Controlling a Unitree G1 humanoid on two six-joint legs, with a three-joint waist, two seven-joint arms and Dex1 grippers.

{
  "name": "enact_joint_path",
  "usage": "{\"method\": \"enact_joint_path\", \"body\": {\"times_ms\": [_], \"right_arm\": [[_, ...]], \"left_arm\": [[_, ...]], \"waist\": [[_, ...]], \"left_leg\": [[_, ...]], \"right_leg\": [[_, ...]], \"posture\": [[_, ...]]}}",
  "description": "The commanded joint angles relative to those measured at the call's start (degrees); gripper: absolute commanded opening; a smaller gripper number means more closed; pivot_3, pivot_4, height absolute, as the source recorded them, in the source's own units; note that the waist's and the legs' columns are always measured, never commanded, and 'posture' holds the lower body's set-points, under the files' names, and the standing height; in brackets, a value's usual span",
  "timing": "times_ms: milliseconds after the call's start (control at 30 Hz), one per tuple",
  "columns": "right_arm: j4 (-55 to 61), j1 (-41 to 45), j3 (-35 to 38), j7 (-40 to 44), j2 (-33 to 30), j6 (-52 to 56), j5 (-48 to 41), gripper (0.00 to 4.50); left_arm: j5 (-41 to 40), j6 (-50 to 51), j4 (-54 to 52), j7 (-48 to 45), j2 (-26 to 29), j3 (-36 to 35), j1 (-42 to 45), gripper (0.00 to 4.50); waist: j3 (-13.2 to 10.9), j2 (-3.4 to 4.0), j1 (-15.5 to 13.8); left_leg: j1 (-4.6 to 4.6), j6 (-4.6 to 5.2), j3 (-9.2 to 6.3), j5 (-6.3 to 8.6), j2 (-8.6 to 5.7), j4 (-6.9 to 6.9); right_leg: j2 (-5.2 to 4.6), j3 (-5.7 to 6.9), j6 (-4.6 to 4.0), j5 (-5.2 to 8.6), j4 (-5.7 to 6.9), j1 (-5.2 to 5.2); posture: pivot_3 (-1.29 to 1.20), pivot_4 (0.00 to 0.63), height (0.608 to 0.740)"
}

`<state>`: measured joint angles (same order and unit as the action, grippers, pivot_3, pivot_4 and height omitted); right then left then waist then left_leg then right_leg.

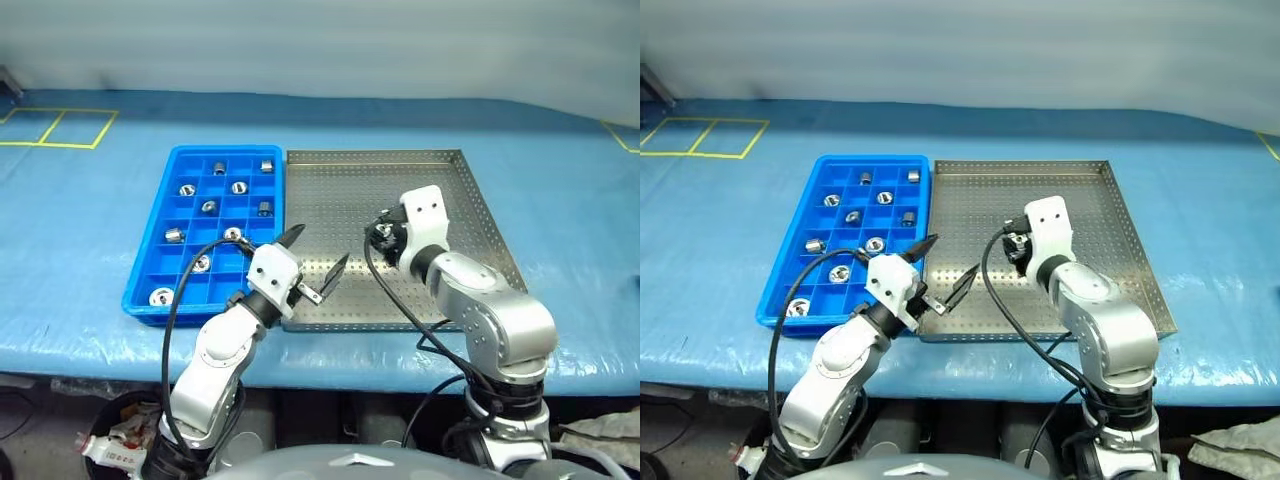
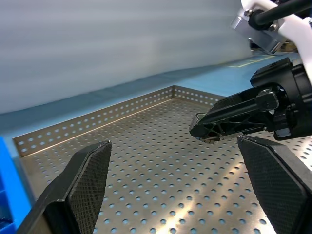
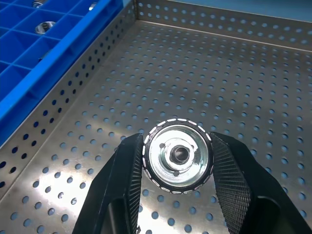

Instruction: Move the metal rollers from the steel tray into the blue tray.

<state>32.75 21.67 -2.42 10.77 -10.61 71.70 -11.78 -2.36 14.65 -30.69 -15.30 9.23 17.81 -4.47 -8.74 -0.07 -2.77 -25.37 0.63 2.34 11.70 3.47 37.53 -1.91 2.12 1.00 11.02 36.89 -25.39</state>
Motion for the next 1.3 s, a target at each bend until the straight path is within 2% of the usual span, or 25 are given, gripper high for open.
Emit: {"method": "enact_joint_path", "body": {"times_ms": [33,267,500,767,1067,1300], "right_arm": [[-3.0,4.3,-2.9,1.2,0.6,-4.0,-0.5,1.77],[-10.9,10.7,-9.0,5.1,2.3,-9.5,-1.2,1.77],[-14.4,12.3,-14.6,11.1,2.3,-13.0,-2.6,1.77],[-17.3,11.9,-19.2,15.8,2.7,-15.0,-3.6,1.77],[-19.1,9.2,-21.4,17.3,2.2,-14.3,-3.5,1.77],[-17.0,8.0,-19.5,16.9,0.4,-13.0,-3.8,4.0]], "left_arm": [[3.5,-2.1,-4.2,4.2,-0.6,-1.4,-2.3,4.5],[7.6,-4.2,-7.5,9.7,-1.3,-4.3,-8.7,4.5],[9.9,-3.7,-11.9,12.5,-2.2,-5.4,-14.8,4.5],[12.8,-7.0,-14.9,14.0,-2.4,-4.6,-21.5,4.5],[13.9,-6.4,-15.5,13.9,-2.8,-3.4,-22.7,4.5],[13.6,-5.7,-14.7,13.1,-2.8,-2.2,-21.4,4.5]], "waist": [[0.0,-0.03,-0.3],[-0.1,-0.11,-2.9],[-0.1,-0.2,-6.6],[-0.2,-0.24,-12.7],[-0.2,-0.25,-21.2],[-0.1,-0.28,-25.5]], "left_leg": [[-0.01,0.0,0.02,0.0,0.0,0.0],[-0.06,0.0,0.0,0.0,0.04,-0.03],[-0.18,-0.04,-0.01,0.02,0.05,-0.04],[-0.19,-0.24,0.0,0.15,0.12,-0.06],[-0.3,-0.64,0.1,0.39,0.15,-0.07],[-0.37,-0.67,0.2,0.41,0.16,-0.08]], "right_leg": [[0.0,0.0,0.0,0.0,0.0,-0.01],[0.03,0.05,-0.02,0.01,-0.01,-0.08],[0.0,0.13,-0.02,0.01,-0.09,-0.16],[-0.03,0.3,-0.1,0.07,-0.11,-0.22],[-0.1,0.46,-0.14,0.12,-0.21,-0.58],[-0.12,0.47,-0.13,0.11,-0.15,-0.73]], "posture": [[0.28,0.15,0.74],[0.38,0.15,0.74],[0.51,0.15,0.74],[0.59,0.15,0.74],[0.59,0.15,0.74],[0.59,0.15,0.74]]}}
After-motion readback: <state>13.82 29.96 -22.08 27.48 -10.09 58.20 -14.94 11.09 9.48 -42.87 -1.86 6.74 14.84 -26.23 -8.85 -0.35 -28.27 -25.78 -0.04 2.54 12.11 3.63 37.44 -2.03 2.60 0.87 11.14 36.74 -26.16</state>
